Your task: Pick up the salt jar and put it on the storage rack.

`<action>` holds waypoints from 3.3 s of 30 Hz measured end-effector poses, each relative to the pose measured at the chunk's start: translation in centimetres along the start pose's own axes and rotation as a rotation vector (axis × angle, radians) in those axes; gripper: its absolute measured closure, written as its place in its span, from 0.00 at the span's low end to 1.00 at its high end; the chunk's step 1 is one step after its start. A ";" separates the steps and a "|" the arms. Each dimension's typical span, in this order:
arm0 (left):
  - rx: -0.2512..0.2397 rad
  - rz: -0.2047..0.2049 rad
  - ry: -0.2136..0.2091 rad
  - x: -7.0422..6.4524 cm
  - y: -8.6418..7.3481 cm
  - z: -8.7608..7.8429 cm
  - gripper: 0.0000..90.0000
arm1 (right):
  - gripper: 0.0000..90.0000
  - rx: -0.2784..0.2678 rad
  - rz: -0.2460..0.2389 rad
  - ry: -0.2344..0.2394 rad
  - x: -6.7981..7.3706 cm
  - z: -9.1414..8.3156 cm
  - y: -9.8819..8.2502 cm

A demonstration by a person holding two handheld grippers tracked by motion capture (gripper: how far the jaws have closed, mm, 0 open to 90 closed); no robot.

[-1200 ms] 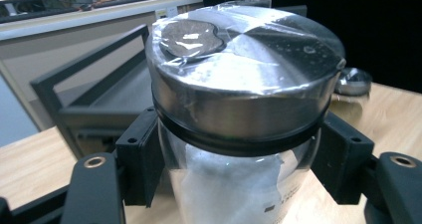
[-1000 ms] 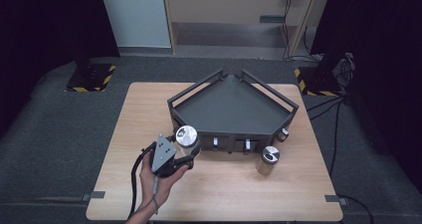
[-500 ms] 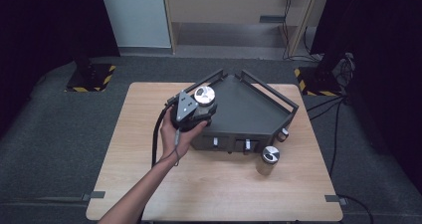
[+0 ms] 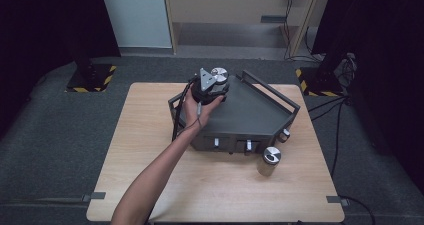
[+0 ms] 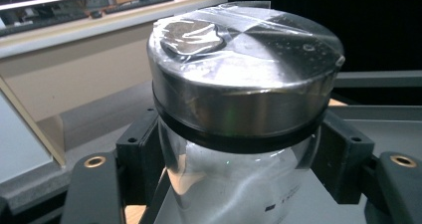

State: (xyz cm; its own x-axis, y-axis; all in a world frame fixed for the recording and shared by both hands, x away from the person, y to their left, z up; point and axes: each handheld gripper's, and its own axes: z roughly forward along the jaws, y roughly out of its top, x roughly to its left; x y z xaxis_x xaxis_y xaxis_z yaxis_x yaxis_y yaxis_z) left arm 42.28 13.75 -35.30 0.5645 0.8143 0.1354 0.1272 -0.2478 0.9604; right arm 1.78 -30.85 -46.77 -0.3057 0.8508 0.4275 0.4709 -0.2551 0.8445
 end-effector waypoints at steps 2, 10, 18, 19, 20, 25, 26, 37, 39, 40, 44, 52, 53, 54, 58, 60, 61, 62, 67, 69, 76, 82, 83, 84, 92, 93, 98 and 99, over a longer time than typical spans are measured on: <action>0.017 0.009 0.000 0.1 -0.3 0.8 0.34 | 0.02 0.000 0.000 -0.002 0.0 0.0 0.0; 0.053 -0.038 0.010 0.5 -1.6 2.4 0.34 | 0.02 0.001 0.005 0.000 0.0 0.0 -0.1; 0.058 -0.087 0.002 1.1 -1.7 2.5 0.33 | 0.02 0.007 0.005 0.006 0.0 0.1 0.0; 0.061 -0.082 0.003 1.1 -1.6 2.5 0.33 | 0.02 0.007 0.005 0.006 0.0 0.1 0.0; 0.063 -0.081 0.003 1.1 -1.5 2.6 0.33 | 0.02 0.008 0.003 0.006 0.0 0.1 0.0; 0.062 -0.083 0.015 0.8 -1.3 2.4 0.27 | 0.02 0.008 -0.001 0.005 0.0 0.1 0.0; 0.065 -0.086 0.020 0.7 -1.2 2.4 0.24 | 0.02 0.008 0.000 0.003 0.0 0.1 0.0; 0.048 -0.104 0.035 0.3 -0.1 0.2 0.01 | 0.02 0.007 0.001 0.013 -0.1 0.1 0.0; 0.040 -0.100 0.028 0.4 0.0 -0.2 0.01 | 0.02 0.008 0.000 0.015 -0.1 0.1 0.0; 0.035 -0.094 0.018 0.4 0.2 -0.6 0.01 | 0.02 0.010 0.000 0.019 -0.1 0.1 0.1; 0.033 -0.072 0.005 0.3 0.4 -1.4 0.00 | 0.02 0.010 -0.003 0.021 0.0 0.1 0.0; 0.029 -0.054 0.001 -0.3 0.6 -3.8 0.00 | 0.02 0.011 -0.013 0.028 0.0 0.0 0.1; 0.026 -0.048 -0.006 -0.3 0.6 -4.1 0.00 | 0.02 0.011 -0.013 0.028 0.0 0.0 0.1; 0.026 -0.045 -0.012 -0.3 0.6 -4.7 0.00 | 0.02 0.009 -0.014 0.027 0.1 0.0 0.0; 0.015 -0.034 -0.011 -0.4 0.6 -5.6 0.00 | 0.02 0.008 -0.016 0.026 0.1 -0.1 0.0; 0.013 -0.030 -0.009 -0.5 0.6 -6.1 0.00 | 0.02 0.008 -0.017 0.026 0.1 -0.1 0.0; 0.013 -0.027 -0.007 -0.5 0.6 -6.3 0.00 | 0.02 0.007 -0.019 0.026 0.1 -0.1 0.0; 0.014 -0.025 -0.009 -0.5 0.7 -6.6 0.00 | 0.02 0.007 -0.019 0.026 0.1 -0.1 0.0; 0.010 -0.013 -0.009 -0.6 0.5 -8.0 0.00 | 0.02 0.005 -0.025 0.026 0.2 -0.2 0.0; 0.011 -0.009 -0.009 -0.8 0.2 -8.8 0.00 | 0.02 0.005 -0.025 0.026 0.2 -0.2 0.0; 0.022 -0.012 -0.004 -1.3 -1.4 -11.1 0.01 | 0.02 0.007 -0.034 0.037 0.3 -0.2 0.0; 0.034 -0.015 -0.010 -1.6 -2.8 -13.2 0.01 | 0.02 0.008 -0.040 0.045 0.3 -0.2 0.1; 0.037 -0.014 -0.014 -1.6 -3.0 -13.6 0.01 | 0.02 0.008 -0.040 0.045 0.3 -0.2 0.1; 0.038 -0.013 -0.016 -1.6 -3.1 -13.9 0.01 | 0.02 0.009 -0.042 0.047 0.3 -0.2 0.1; 0.044 -0.017 -0.018 -2.3 -4.5 -16.6 0.00 | 0.02 0.013 -0.044 0.060 0.2 -0.2 0.1; 0.047 -0.019 -0.018 -2.4 -4.7 -17.0 0.00 | 0.02 0.014 -0.046 0.062 0.2 -0.1 0.1; 0.051 -0.023 -0.021 -2.5 -5.7 -18.3 0.00 | 0.02 0.016 -0.046 0.065 0.2 -0.1 0.2; 0.057 -0.024 -0.020 -2.5 -5.9 -18.5 0.00 | 0.02 0.016 -0.046 0.066 0.2 -0.1 0.2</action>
State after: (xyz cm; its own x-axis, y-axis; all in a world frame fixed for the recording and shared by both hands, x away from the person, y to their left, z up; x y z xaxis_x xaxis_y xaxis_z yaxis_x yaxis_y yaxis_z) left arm 25.06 22.88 -36.82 0.5770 0.8097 0.1070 0.1871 -0.2586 0.9477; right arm 1.74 -30.79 -46.55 -0.3806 0.8293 0.4092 0.4683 -0.2087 0.8586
